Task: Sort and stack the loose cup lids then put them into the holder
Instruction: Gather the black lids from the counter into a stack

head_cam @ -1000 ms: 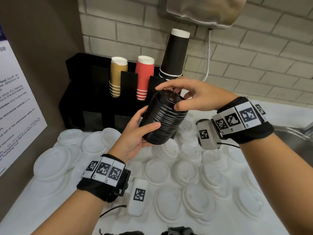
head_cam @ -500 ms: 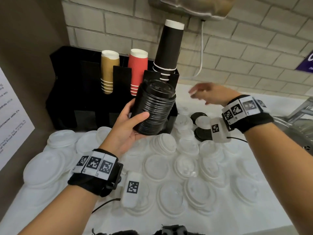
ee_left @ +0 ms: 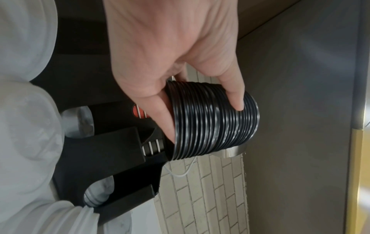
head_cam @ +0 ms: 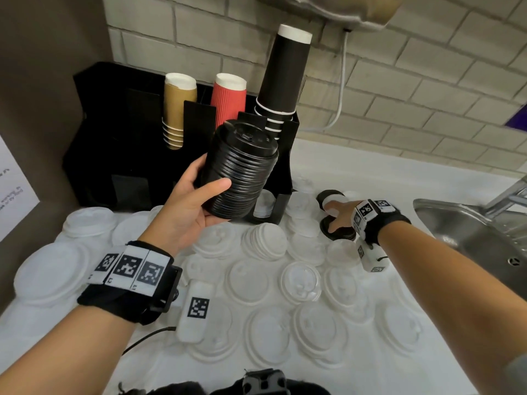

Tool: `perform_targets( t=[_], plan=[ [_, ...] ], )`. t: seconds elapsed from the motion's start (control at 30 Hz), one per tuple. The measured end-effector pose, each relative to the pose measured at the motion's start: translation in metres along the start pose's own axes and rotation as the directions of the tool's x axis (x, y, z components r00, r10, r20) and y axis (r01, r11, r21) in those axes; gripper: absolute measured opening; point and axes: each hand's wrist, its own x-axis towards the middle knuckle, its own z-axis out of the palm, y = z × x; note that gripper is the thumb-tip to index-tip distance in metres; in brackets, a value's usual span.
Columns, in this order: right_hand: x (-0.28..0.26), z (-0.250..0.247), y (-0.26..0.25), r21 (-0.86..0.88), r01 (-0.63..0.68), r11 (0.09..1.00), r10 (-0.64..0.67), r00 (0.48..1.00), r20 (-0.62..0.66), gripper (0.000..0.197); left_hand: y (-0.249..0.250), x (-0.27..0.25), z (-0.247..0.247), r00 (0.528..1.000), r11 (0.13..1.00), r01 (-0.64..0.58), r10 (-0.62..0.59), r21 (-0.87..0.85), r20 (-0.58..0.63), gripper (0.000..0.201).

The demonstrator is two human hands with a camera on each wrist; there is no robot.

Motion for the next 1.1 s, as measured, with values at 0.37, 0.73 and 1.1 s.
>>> perform_targets(
  t=[0.37, 0.73, 1.1],
  plan=[
    [0.004, -0.001, 0.0, 0.155, 0.032, 0.987, -0.023, 0.998, -0.061, 0.036, 0.001, -0.004, 0.008, 1.0, 1.0, -0.006, 0.006, 0.025, -0.015, 0.068],
    [-0.094, -0.088, -0.024, 0.705, 0.558, 0.437, -0.316, 0.83, -0.46, 0.031, -0.014, 0.0, 0.033, 0.998, 0.999, 0.037, -0.036, -0.02, 0.042, 0.064],
    [-0.142, -0.105, -0.047, 0.334, 0.801, 0.497, -0.547, 0.588, -0.596, 0.051, -0.027, -0.001, 0.047, 0.995, 0.998, 0.055, -0.056, 0.01, 0.086, 0.068]
  ],
)
